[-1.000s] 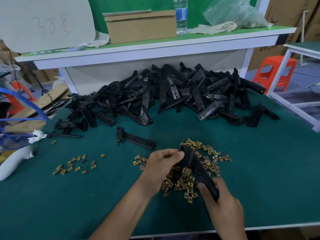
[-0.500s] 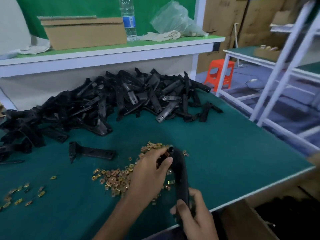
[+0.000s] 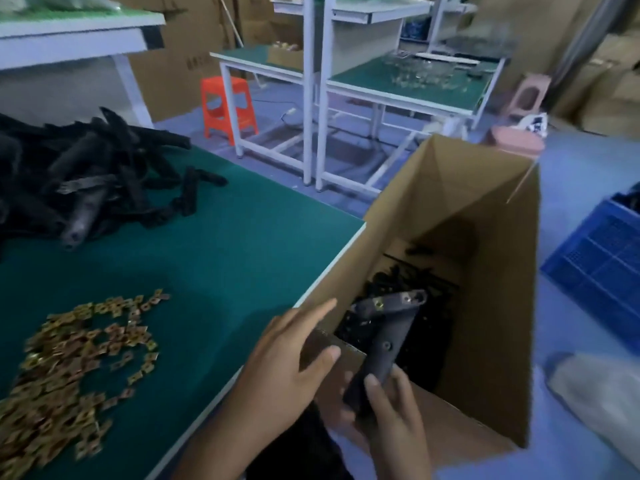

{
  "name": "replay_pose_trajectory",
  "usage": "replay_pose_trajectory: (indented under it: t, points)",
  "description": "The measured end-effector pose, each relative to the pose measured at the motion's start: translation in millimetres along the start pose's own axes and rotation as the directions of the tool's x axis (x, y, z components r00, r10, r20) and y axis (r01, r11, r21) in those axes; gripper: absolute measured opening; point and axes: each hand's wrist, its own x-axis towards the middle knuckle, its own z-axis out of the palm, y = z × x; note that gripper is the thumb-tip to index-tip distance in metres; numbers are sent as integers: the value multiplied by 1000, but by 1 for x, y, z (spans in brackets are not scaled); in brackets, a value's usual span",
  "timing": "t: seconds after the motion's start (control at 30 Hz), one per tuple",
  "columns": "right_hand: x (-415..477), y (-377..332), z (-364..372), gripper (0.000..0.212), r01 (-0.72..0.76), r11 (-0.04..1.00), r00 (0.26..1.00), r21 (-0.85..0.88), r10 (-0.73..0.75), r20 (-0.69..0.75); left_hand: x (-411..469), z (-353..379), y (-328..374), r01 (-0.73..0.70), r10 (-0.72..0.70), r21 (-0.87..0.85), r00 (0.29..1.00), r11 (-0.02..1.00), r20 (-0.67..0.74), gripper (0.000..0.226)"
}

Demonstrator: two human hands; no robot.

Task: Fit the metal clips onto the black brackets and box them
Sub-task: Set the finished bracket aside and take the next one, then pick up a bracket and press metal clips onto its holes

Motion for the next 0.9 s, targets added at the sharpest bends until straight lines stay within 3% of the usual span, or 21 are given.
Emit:
replay_pose_trajectory:
  t: [0.13, 0.27, 0.37, 0.4, 0.5, 0.63, 0.77, 0.83, 0.9]
  points:
    - [25, -37, -8, 41, -85, 983, 996, 160, 89, -13, -14, -12, -13, 53, -53, -38, 999, 998, -8, 40]
    - [26, -26, 14, 28, -22, 999, 983, -47, 30, 179, -39, -39, -36, 188, -183, 27, 976, 982, -120, 33]
    - [20, -8, 53, 21, 65, 982, 944, -179, -2, 330, -67, -82, -69, 351, -316, 62, 897, 934, -309, 26]
    - [18, -1, 65, 21, 154, 955, 927, -253, -51, 373, -80, -99, -81, 409, -359, 60, 854, 911, -375, 25]
    - [12, 20, 103, 21, 407, 833, 815, -373, -147, 561, -132, -149, -117, 602, -489, -16, 631, 798, -602, 20]
    - [12, 43, 154, 20, 562, 718, 700, -411, -148, 699, -194, -205, -160, 753, -514, -161, 260, 638, -817, 21]
    - [14, 58, 184, 12, 728, 528, 592, -438, -162, 789, -218, -243, -191, 822, -479, -349, -107, 450, -871, 61]
    - [15, 64, 188, 20, 782, 431, 573, -449, -215, 791, -222, -255, -202, 809, -482, -437, -224, 392, -847, 78]
    - [15, 67, 186, 26, 815, 359, 555, -455, -258, 791, -228, -264, -214, 796, -590, -508, -247, 329, -769, 72]
